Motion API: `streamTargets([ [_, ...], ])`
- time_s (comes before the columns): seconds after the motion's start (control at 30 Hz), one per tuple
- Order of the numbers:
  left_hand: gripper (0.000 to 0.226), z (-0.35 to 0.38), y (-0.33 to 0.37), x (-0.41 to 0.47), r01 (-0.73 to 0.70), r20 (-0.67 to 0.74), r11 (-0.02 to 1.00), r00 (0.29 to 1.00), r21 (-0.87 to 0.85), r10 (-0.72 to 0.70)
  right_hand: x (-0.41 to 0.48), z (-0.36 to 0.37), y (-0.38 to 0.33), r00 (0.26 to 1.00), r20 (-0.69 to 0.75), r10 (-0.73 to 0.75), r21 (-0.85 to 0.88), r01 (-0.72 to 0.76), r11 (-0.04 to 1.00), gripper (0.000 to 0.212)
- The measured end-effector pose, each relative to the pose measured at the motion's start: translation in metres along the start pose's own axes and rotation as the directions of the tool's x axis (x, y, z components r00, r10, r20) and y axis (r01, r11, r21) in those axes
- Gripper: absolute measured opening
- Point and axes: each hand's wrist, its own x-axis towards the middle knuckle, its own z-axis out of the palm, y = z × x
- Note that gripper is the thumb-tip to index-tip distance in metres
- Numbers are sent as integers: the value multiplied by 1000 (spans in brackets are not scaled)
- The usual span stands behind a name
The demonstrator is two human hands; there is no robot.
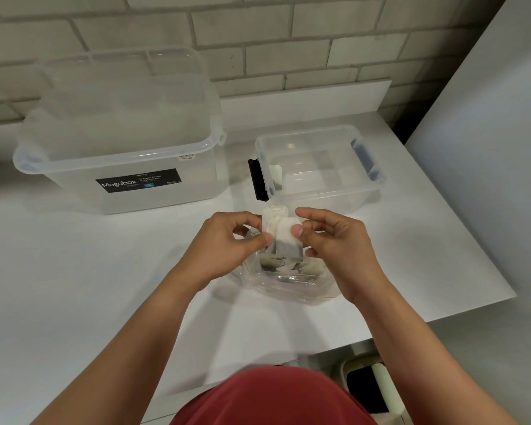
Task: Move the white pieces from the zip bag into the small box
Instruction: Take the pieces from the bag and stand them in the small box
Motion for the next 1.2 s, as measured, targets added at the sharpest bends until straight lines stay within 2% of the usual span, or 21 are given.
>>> streamTargets([
  [0.2,6,-2,0,0,-40,44,999,998,29,39,1,2,-3,999,23,-35,-146,38,989,13],
  [0.3,4,-3,2,0,-45,82,999,996,18,44,1,2,-6,999,39,-32,-152,38,988,10],
  [0.4,18,-5,5,0,-12,107,998,994,-65,19,0,1,-6,999,46,-6,-144,13,989,10],
  [0.53,19,-6,4,-1,-55,129,998,990,12,53,-1,-3,-7,999,29,-18,-58,20,998,8],
  [0.7,18,-8,7,0,-96,178,993,981,64,83,3,-5,-9,995,97,-2,-124,14,992,31],
  [0.8,19,-10,8,-2,-110,204,991,975,75,92,4,-5,-10,994,110,12,-151,5,989,26],
  [0.97,19,-10,11,-6,-68,219,998,974,-3,67,2,-2,-12,995,97,-14,-209,34,977,9],
  [1.07,9,-7,9,-6,-149,171,982,977,112,129,0,-2,-12,995,95,-41,-252,64,966,9],
  [1.2,8,-5,7,-4,-141,141,982,982,124,123,0,-4,-16,976,169,-140,-409,199,891,8],
])
